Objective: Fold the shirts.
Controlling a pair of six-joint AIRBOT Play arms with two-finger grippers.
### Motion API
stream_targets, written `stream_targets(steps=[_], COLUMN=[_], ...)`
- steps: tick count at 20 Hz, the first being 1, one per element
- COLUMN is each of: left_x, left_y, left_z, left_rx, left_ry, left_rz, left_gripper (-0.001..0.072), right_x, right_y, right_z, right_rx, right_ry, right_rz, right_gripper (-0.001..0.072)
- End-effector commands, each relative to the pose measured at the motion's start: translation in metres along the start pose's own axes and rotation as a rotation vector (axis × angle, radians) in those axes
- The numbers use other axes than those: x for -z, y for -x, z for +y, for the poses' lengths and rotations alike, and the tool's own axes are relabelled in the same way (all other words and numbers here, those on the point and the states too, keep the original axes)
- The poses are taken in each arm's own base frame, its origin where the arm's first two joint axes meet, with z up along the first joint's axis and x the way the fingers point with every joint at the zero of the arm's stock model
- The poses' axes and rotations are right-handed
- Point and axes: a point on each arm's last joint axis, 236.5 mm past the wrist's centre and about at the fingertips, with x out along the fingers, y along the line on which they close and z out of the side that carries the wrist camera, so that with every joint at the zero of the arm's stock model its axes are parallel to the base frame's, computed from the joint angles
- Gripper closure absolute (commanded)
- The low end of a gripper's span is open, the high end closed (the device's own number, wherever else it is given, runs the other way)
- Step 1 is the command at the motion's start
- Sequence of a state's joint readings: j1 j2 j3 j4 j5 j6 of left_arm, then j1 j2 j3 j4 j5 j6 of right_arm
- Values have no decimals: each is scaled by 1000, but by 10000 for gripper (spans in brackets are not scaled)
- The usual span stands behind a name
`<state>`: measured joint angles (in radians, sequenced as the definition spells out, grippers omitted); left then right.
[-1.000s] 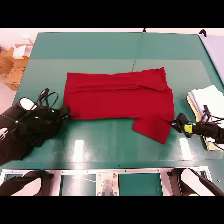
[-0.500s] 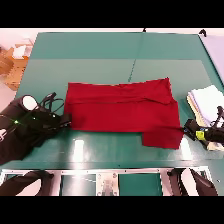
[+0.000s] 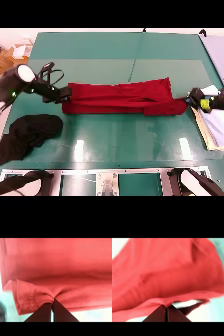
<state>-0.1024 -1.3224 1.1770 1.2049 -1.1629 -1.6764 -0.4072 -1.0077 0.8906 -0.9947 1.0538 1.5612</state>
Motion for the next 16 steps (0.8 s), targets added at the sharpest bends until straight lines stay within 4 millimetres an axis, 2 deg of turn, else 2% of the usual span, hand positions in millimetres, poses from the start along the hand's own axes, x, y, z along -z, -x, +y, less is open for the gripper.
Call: stream_targets(steps=[1,3,6,9,10,11,12,13,15,16], left_x=[-46,-67,-105,-137,-140,-143,-147,-151,-159,-162], left_y=[-18,-34,-53,-72,-78,-79,-76,-68,-44,-31], left_z=[-2,2,16,20,17,13,10,7,6,7], left_rx=[-8,-20,-81,-83,-63,-42,-35,-39,-81,-109], left_ry=[-7,-7,6,3,16,26,25,11,-60,-86], left_rz=[-32,-36,-76,-135,-140,-153,-164,-171,-179,-177], left_gripper=[680,680,680,677,544,128,-13,-11,-11,-10], right_x=[-42,-60,-87,-100,-101,-100,-103,-111,-129,-133], right_y=[-43,-72,-115,-157,-171,-181,-182,-177,-153,-139], right_z=[29,31,22,11,9,8,5,3,-2,-10], right_rx=[-37,-33,-24,-21,-28,-35,-36,-41,-58,-64], right_ry=[30,31,6,-17,-31,-45,-43,-25,69,98], right_rz=[-1,14,46,82,99,116,128,119,117,138], right_gripper=[696,696,696,694,627,337,152,152,152,152])
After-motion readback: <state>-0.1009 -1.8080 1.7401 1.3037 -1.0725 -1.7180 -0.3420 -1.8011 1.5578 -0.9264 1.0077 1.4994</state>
